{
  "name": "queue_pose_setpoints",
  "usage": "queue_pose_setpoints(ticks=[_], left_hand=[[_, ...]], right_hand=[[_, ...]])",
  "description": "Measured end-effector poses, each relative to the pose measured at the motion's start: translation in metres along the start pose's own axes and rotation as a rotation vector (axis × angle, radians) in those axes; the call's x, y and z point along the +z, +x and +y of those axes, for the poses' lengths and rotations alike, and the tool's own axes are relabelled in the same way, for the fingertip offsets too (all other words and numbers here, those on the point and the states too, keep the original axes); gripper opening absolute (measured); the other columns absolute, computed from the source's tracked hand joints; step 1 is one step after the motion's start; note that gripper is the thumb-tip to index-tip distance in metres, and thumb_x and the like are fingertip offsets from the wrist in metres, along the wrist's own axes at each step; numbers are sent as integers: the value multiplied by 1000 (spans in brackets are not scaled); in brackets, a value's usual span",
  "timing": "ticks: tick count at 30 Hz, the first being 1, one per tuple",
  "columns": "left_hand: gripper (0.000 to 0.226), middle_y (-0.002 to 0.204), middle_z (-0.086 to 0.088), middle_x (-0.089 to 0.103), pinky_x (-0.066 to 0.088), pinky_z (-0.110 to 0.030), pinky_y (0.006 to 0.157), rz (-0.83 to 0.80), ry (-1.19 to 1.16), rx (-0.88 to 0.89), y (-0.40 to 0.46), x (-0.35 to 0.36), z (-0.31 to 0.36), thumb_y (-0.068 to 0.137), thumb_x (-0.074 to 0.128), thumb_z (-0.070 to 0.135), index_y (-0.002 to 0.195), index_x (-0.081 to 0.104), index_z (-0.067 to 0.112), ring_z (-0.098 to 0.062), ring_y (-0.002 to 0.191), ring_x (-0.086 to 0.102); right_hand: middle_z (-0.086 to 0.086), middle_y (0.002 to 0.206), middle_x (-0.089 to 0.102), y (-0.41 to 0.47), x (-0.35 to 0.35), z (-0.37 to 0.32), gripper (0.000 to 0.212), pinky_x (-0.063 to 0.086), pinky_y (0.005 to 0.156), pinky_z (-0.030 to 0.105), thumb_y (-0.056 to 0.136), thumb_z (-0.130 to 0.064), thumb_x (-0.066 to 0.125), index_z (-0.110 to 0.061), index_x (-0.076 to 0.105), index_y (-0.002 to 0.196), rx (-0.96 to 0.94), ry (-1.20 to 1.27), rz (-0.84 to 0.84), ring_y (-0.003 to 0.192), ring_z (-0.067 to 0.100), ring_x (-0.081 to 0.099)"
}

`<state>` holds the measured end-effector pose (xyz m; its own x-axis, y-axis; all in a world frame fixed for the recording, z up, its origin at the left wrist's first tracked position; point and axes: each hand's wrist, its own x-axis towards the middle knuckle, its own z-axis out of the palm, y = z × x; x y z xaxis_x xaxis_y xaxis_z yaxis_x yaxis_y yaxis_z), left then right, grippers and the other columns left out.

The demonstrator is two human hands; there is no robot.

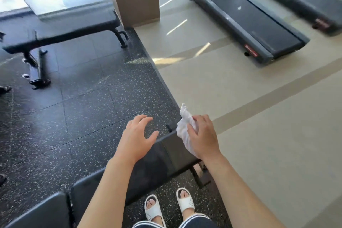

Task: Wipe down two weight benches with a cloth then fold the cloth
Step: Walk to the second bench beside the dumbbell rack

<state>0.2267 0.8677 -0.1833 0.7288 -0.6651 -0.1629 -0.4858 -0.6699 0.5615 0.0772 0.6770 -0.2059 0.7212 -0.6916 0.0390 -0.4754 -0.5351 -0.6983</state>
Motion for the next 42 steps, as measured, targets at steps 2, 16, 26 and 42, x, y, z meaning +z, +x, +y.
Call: queue_pose_setpoints(ticks=[2,16,26,42], left_hand=[[54,154,6,47,35,-44,122,44,-14,14,-7,-26,15,99,68,41,148,56,24,-21,143,39],[50,151,9,49,37,-43,118,300,-23,92,-18,-122,83,99,67,44,145,56,27,-17,141,40],[48,149,9,50,36,-39,116,405,29,15,-35,-135,91,98,68,43,143,58,26,-16,140,41],[46,147,4,53,36,-38,117,571,119,-304,-140,-163,62,98,71,34,140,63,20,-20,138,44]], right_hand=[[-3,105,53,4,-24,-15,14,50,83,33,98,-20,62,-15,62,111,-59,-9,24,95,19,56],[-2,105,56,57,-128,-99,12,58,84,34,101,-22,63,-18,63,112,-334,36,173,90,18,59],[1,106,57,74,-140,-113,13,53,84,36,97,-18,64,-16,65,110,-390,78,98,93,23,59],[-2,101,54,66,-80,-173,20,53,84,46,105,-39,56,-20,63,105,-536,262,-130,92,22,55]])
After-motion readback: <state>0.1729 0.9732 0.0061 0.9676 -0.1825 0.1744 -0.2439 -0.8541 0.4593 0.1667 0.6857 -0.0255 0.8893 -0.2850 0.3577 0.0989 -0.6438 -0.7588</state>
